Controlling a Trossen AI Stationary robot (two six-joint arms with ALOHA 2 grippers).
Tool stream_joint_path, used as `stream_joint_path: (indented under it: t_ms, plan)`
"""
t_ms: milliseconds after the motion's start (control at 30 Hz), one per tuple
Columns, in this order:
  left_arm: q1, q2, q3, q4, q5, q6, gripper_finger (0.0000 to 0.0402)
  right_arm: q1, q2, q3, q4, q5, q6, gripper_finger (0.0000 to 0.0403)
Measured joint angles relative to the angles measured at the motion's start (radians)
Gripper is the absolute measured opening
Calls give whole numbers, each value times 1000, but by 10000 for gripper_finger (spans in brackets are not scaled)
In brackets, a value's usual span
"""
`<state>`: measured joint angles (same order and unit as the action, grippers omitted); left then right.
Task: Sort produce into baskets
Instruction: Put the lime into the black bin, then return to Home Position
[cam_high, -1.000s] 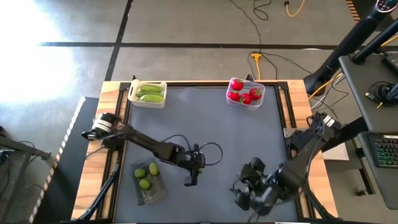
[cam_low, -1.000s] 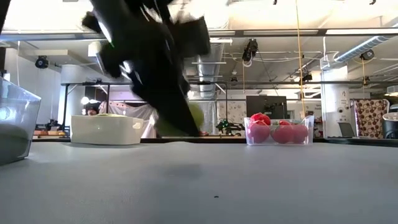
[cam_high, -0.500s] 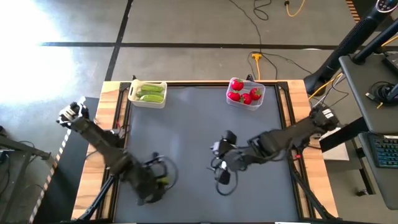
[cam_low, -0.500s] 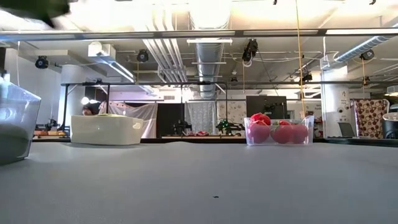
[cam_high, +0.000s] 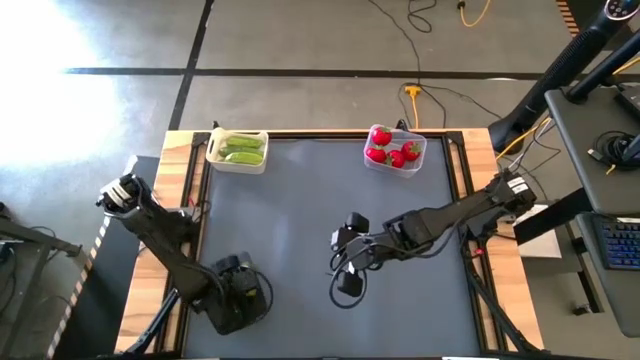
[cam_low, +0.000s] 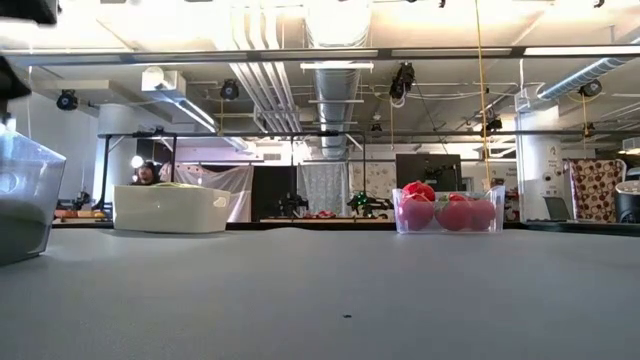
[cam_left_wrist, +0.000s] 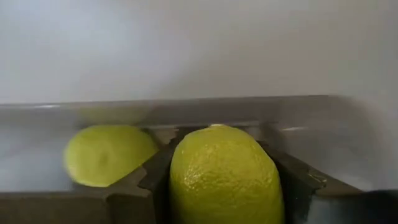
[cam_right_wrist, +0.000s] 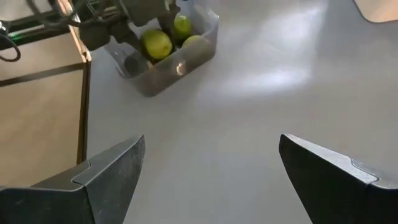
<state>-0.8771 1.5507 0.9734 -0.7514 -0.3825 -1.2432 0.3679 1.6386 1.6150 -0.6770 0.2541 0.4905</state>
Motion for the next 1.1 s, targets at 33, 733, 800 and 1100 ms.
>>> stream_joint_path:
  t_ms: [33,733,800,1100]
  plan:
    - [4,5,-16,0,0,-1,166,0,0,0,-1,-1,8,364]
    - [20,-107,67,-125,105,38,273,1,-24,0,-22,-79,-24,364]
    - [20,-127,132,-225,105,62,274,-8,-30,0,-22,-75,-44,364]
    - [42,-139,503,-460,12,188,275,-83,-45,0,-21,-18,-167,364]
